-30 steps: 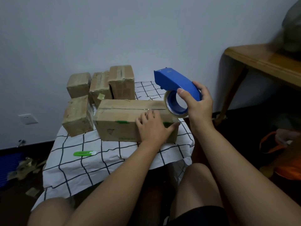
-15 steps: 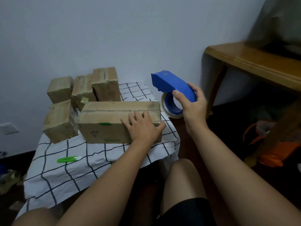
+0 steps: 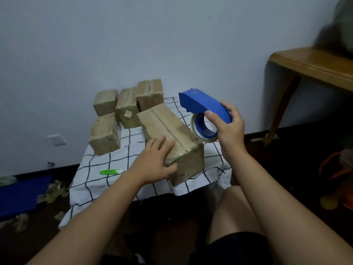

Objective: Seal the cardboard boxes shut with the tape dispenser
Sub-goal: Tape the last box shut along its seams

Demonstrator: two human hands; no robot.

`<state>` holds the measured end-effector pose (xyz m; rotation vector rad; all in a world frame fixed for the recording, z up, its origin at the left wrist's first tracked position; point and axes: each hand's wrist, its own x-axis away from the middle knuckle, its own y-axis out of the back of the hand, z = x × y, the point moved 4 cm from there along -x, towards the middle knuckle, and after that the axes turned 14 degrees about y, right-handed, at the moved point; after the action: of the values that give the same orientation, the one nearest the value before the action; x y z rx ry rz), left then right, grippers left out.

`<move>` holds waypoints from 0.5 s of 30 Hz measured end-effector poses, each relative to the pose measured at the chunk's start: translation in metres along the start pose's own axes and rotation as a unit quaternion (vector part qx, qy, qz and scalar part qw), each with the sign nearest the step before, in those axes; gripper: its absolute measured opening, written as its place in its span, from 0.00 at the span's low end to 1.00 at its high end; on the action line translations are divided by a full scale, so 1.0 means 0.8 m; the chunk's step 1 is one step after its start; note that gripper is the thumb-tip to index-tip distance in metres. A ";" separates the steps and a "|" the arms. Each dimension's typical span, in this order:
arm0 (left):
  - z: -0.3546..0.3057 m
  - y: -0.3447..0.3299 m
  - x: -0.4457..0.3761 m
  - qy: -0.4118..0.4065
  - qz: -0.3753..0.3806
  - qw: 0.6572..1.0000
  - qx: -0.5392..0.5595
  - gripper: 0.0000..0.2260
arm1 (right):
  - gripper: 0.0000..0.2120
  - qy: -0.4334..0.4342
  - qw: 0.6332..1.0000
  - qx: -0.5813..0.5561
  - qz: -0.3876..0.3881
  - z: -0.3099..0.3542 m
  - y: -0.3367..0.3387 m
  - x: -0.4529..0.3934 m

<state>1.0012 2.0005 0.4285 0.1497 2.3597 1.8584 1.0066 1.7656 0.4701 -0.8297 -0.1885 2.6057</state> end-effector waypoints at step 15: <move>0.050 0.001 0.005 -0.035 0.009 0.999 0.020 0.35 | 0.28 0.004 1.000 -0.008 0.001 0.003 -0.026 -0.006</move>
<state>1.0037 2.0400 0.4197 0.2368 2.3565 1.7843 1.0155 1.7828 0.4799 -0.8457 -0.2077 2.6051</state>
